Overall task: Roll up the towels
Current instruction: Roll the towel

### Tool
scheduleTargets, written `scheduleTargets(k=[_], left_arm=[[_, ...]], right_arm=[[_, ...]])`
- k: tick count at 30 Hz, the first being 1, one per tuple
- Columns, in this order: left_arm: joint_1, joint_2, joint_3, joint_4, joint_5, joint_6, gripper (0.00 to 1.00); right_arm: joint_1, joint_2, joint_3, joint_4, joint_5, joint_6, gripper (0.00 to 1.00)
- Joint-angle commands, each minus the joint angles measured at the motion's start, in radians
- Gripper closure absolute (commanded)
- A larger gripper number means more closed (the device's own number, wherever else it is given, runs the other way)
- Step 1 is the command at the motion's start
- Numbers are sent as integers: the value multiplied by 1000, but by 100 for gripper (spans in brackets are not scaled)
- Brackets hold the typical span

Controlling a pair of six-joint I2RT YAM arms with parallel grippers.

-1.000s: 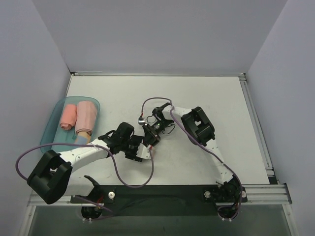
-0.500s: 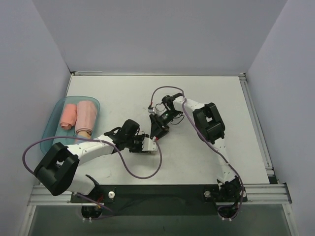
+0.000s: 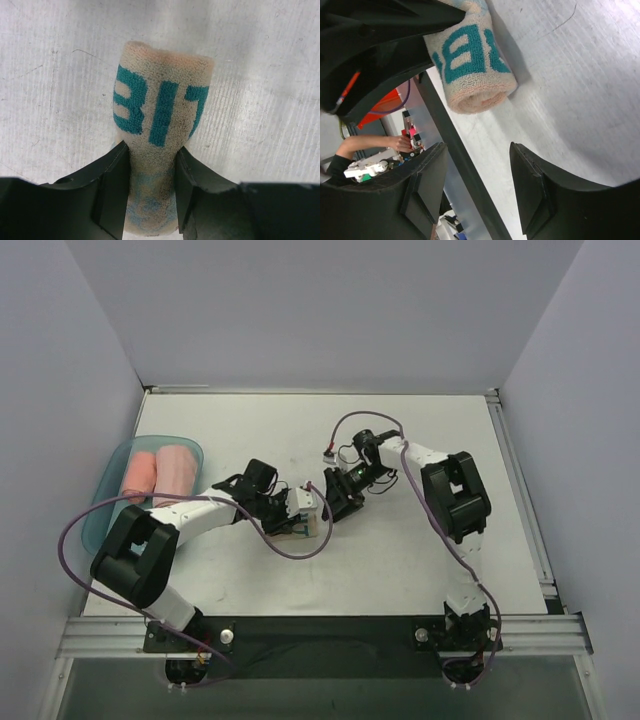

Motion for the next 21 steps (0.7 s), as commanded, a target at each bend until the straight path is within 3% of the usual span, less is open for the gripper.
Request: scheduleTargets(k=[1,8,12,15,16,18,21], left_arm=[[35,92,2,-170,7,-40,67],[51,141,45,-195,42,-58,67],[57,146,55,-197,55,-76,64],[58,143,64,-198,56,-93,59],[57,137,64,-197,56,-96,54],[51,124,62,-195,43,-92,47],[23,88,36,-183,-12,-60,39]], right_arm=[[31,-52,-27,105,31,68,47],[94,-3,8,193,91,155,44],[117,26,20,197,111,157,51],[131,51,23,199,103,163,71],[132,60,26,199,94,169,86],[129,65,31,199,65,180,99],[114,60,27,208,22,207,100]])
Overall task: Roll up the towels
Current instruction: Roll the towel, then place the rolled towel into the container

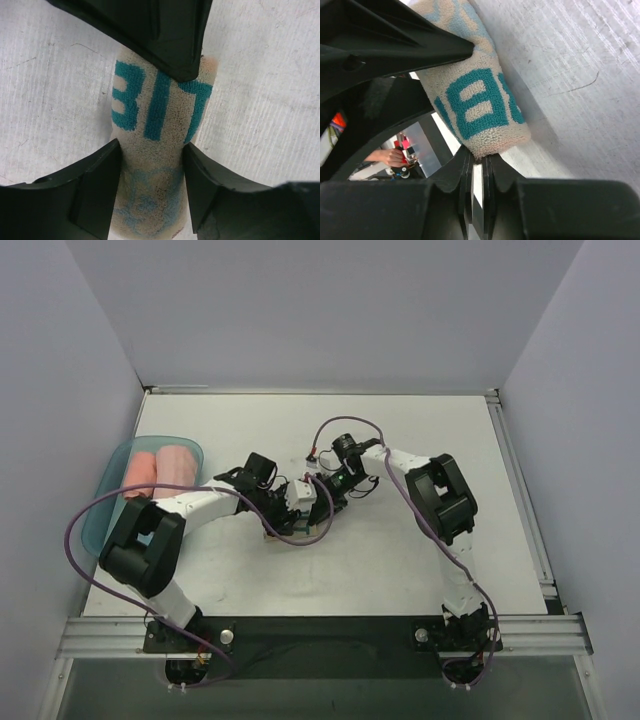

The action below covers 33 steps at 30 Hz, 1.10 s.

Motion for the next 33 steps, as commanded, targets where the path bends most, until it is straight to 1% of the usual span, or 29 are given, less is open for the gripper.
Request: scheduleTargets(k=[1,5,9,12,15,16,18,22,23,24,25,26,27,28,29,30,33], left_arm=[[-46,-17,-65,-92,-110,24,38],[-96,-66,-115,-26,-191,61,32],[-147,-84,-143,17,-251,87,32],[-164,-63,-138,26,-272,102,33],[-167,-32,-128,28,-268,105,39],[-167,-24,-124,28,-263,105,45],[-167,-5,-121,25,-256,105,51],[-165,31,-114,-9,-234,82,71],[-162,35,-109,-21,-226,58,80],[-158,38,-98,-33,-205,44,84],[-149,35,-94,-61,-191,30,88],[-124,31,-85,-75,-177,-9,96],[-106,11,-75,-88,-165,-31,100],[-87,0,-48,-125,-132,-52,100],[-43,-12,-33,-145,-116,-103,100],[-21,-44,-17,-165,-98,-123,100],[69,-119,56,-274,-47,-201,100]], right_arm=[[-7,14,23,12,-71,42,100],[-25,14,25,38,-128,103,100],[-27,21,23,60,-176,151,100],[-28,32,26,76,-196,177,100],[-41,47,36,87,-207,194,100],[-45,53,37,89,-210,199,100],[-50,60,45,90,-211,202,100],[-68,67,60,87,-219,211,100],[-77,63,62,86,-217,209,94],[-87,52,54,84,-214,206,76],[-96,29,51,84,-205,203,67],[-105,12,45,80,-197,188,60],[-131,-3,36,76,-190,180,41],[-145,-40,30,73,-176,177,34],[-175,-57,25,67,-173,167,28],[-186,-75,20,63,-167,160,25],[-240,-149,4,40,-145,136,22]])
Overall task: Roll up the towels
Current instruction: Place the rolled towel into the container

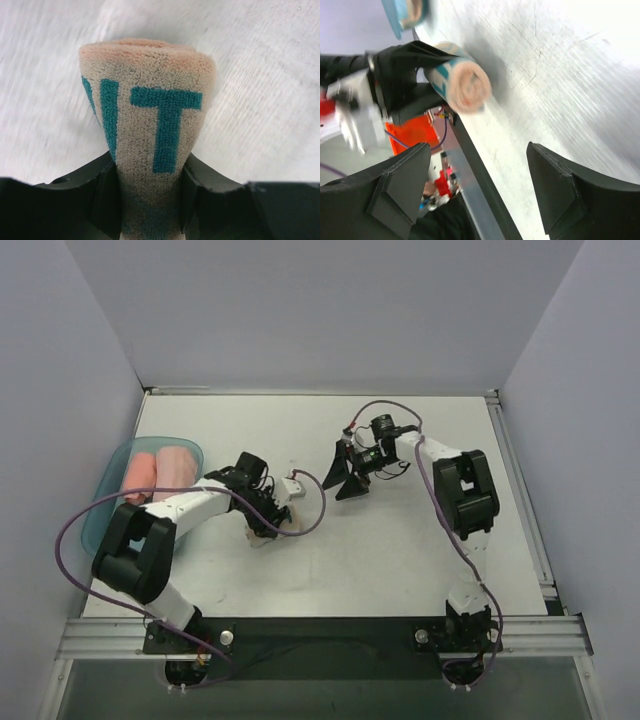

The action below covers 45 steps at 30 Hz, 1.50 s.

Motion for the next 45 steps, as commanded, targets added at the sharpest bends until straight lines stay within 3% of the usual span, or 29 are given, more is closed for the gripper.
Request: scheduleTargets(k=[1,5,6,8,12,17,22,29,45], left_arm=[[102,-104,105,-216,111,-152,100],[254,-208,192,-336,168,-201,100],[341,-248,208,-383,190,-203,100],[411,-297,248,-419,129,-226,100],[680,-357,306,-543,50,-203,100],[958,-304,372,-705,76,-30,100],[1165,-199,381,-716,-45,7,100],[1262,-40,360,-638,-100,47,100],[1253,137,254,-353,-91,-10,100]], right_arm=[[-62,-160,-5,-57,15,-49,21],[-111,-199,3,-151,49,-132,18],[-127,-213,1,-166,55,-159,17],[-142,-222,-2,-201,67,-177,16],[-159,-240,10,-276,92,-227,12],[-164,-239,32,-326,121,-270,11],[-164,-219,53,-358,132,-275,11],[-164,-182,102,-439,156,-342,11],[-165,-154,124,-490,198,-368,10]])
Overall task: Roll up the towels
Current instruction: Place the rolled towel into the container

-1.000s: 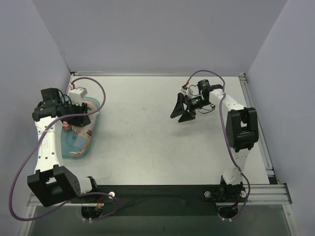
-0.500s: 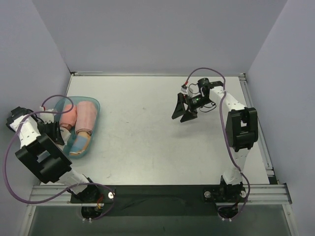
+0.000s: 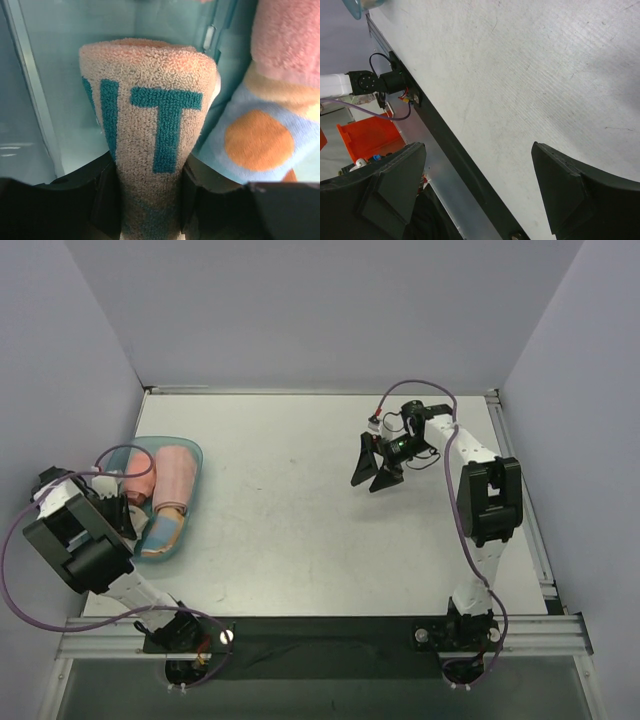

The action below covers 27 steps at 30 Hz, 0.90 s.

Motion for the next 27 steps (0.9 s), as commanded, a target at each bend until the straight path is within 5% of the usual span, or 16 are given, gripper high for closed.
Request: scheduleTargets(k=[1,9,16,27], left_arm=[[-13,17,-16,87,18,-31,100],[-93,0,-93,194,16,-78,100],[-102,-12,-128,212,-4,-95,68],[-102,-130,-198,188,24,-72,57]], right_arm=[[-6,18,42,-62,15,-22,10],[-4,22,46,-67,16,-25,10],[-12,15,48,-76,11,-33,9],[-10,12,52,-76,-2,-34,7]])
